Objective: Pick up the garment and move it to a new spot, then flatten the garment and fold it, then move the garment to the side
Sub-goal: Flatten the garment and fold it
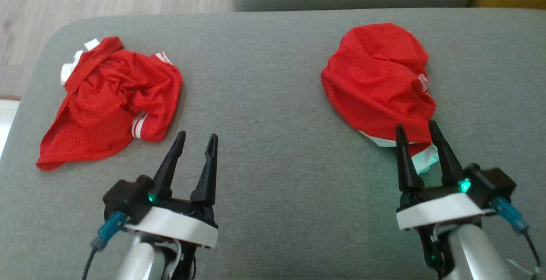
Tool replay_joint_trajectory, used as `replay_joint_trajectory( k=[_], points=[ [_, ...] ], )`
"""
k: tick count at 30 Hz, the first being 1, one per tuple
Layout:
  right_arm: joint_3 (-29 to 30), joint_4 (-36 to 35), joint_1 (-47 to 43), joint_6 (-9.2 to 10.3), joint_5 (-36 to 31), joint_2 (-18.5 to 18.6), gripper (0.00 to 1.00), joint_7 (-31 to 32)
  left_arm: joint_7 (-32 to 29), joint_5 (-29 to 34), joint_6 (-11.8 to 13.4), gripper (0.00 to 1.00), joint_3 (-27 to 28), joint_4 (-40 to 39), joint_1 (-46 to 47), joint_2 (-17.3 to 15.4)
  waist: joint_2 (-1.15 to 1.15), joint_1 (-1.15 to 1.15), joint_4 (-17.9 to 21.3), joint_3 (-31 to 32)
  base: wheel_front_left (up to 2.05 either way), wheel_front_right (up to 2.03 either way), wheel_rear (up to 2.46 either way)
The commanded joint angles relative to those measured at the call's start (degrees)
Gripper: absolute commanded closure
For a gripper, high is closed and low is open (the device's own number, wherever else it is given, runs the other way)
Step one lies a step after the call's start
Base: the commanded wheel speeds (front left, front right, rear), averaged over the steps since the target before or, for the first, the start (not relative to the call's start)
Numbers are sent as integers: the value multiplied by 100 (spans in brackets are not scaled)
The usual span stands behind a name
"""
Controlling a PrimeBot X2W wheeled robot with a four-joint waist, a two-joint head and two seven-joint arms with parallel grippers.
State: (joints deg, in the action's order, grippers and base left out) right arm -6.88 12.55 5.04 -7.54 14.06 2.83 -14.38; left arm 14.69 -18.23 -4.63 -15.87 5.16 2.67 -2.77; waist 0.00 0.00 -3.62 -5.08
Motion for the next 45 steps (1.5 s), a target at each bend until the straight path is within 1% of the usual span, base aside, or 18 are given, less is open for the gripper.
replay_joint_trajectory(
  k=[1, 4, 11, 16, 21, 25, 29, 30, 32, 34, 37, 40, 43, 45],
  points=[
    [-150, -123, 335, 5, -84, 5, 0, -62, 30, 21, -33, 0, 158, -218, 288, -10, 0, 0, -56, -60, 0, 0, 0],
    [-206, 140, 569, 5, -251, 5, 0, -62, 30, 20, -34, 0, 93, -220, 345, -10, 0, 0, -157, -177, 0, 0, 0],
    [-242, 1297, 1487, 5, -621, 5, 0, 56, 30, -11, -34, 0, -92, -199, 484, -10, 0, 0, -482, -426, 0, 0, 0],
    [-16, 2105, 2122, 5, -979, 30, 0, 160, 30, -69, 5, 0, -205, -214, 604, -10, 0, 0, -790, -617, 0, 0, 0],
    [247, 2878, 2605, 5, -1257, 194, 0, 201, 30, -123, 41, 0, -281, -226, 685, -10, 0, 0, -1064, -776, 0, 0, 0],
    [356, 3326, 2905, 5, -1399, 258, 0, 138, 30, -150, 64, 0, -294, -231, 698, -10, 0, 0, -1185, -874, 0, 0, 0],
    [326, 3737, 3145, 5, -1537, 270, 0, 73, 30, -155, 75, 0, -317, -226, 692, -10, 0, 0, -1232, -912, 0, 0, 0],
    [280, 3835, 3196, 5, -1536, 256, 100, 60, 30, -157, 77, 0, -318, -222, 693, -10, 0, 0, -1235, -915, 0, 0, 0],
    [131, 3970, 3280, 5, -1433, 197, 100, 23, 30, -163, 86, 0, -322, -207, 704, -10, 0, 0, -1227, -900, 0, 0, 0],
    [-149, 3984, 3324, 5, -1214, 124, 100, -18, 30, -160, 89, 0, -315, -192, 708, -10, 0, 0, -1185, -856, 0, 0, 0],
    [-786, 3736, 3266, 5, -553, 41, 100, -51, 30, -134, 78, 0, -291, -160, 698, -10, 0, 0, -1091, -763, 0, 0, 0],
    [-1768, 3114, 3049, 5, 378, 14, 100, -58, 30, -109, 61, 0, -270, -121, 656, -10, 0, 0, -979, -632, 0, 0, 0],
    [-2822, 2208, 2788, 5, 1419, 13, 100, -60, 30, -100, 50, 0, -257, -100, 610, -10, 0, 0, -883, -506, 0, 0, 0],
    [-3419, 1693, 2667, 5, 2054, 166, 100, -60, 30, -93, 48, 0, -251, -93, 574, -10, 0, 0, -835, -432, 0, 0, 0]
  ],
)
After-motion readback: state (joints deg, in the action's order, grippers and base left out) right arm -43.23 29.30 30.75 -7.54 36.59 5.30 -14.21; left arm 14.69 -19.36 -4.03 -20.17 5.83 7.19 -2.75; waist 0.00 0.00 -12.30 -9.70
